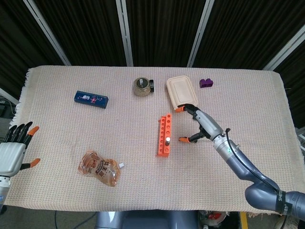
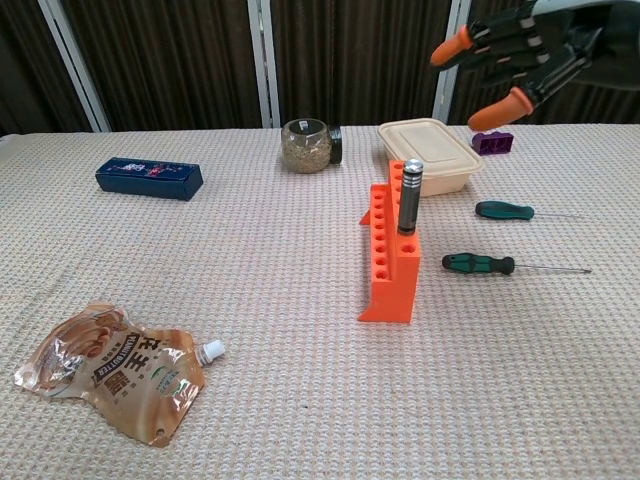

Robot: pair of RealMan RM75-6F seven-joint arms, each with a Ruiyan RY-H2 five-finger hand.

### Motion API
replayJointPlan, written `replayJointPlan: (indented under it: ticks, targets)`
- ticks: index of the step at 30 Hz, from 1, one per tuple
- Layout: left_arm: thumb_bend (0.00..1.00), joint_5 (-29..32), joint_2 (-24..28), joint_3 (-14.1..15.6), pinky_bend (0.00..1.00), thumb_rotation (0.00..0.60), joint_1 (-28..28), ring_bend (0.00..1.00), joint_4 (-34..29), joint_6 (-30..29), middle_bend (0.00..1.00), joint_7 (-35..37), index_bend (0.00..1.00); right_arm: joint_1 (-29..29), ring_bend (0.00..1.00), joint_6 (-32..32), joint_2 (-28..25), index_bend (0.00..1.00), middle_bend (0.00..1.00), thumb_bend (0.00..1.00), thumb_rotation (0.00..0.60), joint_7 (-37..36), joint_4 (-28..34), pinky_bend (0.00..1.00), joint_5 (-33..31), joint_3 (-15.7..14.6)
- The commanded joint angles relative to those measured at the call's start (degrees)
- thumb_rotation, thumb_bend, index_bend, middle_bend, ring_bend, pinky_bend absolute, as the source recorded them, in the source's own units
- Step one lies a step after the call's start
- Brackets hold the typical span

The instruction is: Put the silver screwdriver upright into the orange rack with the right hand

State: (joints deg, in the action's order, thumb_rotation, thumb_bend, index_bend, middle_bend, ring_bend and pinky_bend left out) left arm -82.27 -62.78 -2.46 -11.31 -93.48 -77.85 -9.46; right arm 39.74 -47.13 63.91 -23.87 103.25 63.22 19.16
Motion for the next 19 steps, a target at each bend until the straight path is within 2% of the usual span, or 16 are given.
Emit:
replayJointPlan:
  ticks: [1, 2, 6, 10, 14, 19]
  targets:
    - [0.13, 0.0, 0.0, 0.3, 0.0, 0.6, 0.1, 0.0, -0.5, 0.2, 0.0, 0.2, 0.1, -8.0, 0.0, -17.7, 1.3, 0.29, 0.14, 0.31, 0.6, 9.9, -1.8, 0.0, 3.7, -1.9]
    - [0.13, -0.1, 0.1, 0.4, 0.0, 0.6, 0.2, 0.0, -0.8, 0.2, 0.0, 0.4, 0.1, -9.9, 0.0, -21.9, 2.4, 0.29, 0.14, 0.33, 0.6, 12.9, -2.6, 0.0, 4.9, -3.1]
    - [0.13, -0.8, 0.7, 0.7, 0.0, 0.6, 0.5, 0.0, -1.8, -0.2, 0.0, 1.5, 0.1, -13.9, 0.0, -28.9, 4.0, 0.29, 0.15, 0.34, 0.6, 17.7, -5.7, 0.0, 7.6, -5.9]
    - [0.13, -1.6, 0.9, 1.0, 0.0, 0.6, 0.8, 0.0, -2.4, -0.7, 0.0, 2.2, 0.1, -16.4, 0.0, -31.7, 4.3, 0.27, 0.13, 0.31, 0.6, 19.4, -7.5, 0.0, 9.3, -7.9]
    - [0.13, -2.6, 1.2, 1.6, 0.0, 0.6, 1.2, 0.0, -3.1, -1.1, 0.0, 2.7, 0.1, -19.8, 0.0, -34.5, 4.8, 0.18, 0.07, 0.24, 0.6, 23.6, -10.7, 0.0, 12.1, -11.7]
    - [0.13, -4.2, 1.4, 2.6, 0.0, 0.6, 1.9, 0.0, -3.9, -2.0, 0.0, 2.6, 0.1, -23.4, 0.0, -37.7, 6.3, 0.12, 0.02, 0.23, 0.6, 28.3, -13.3, 0.0, 14.3, -15.1]
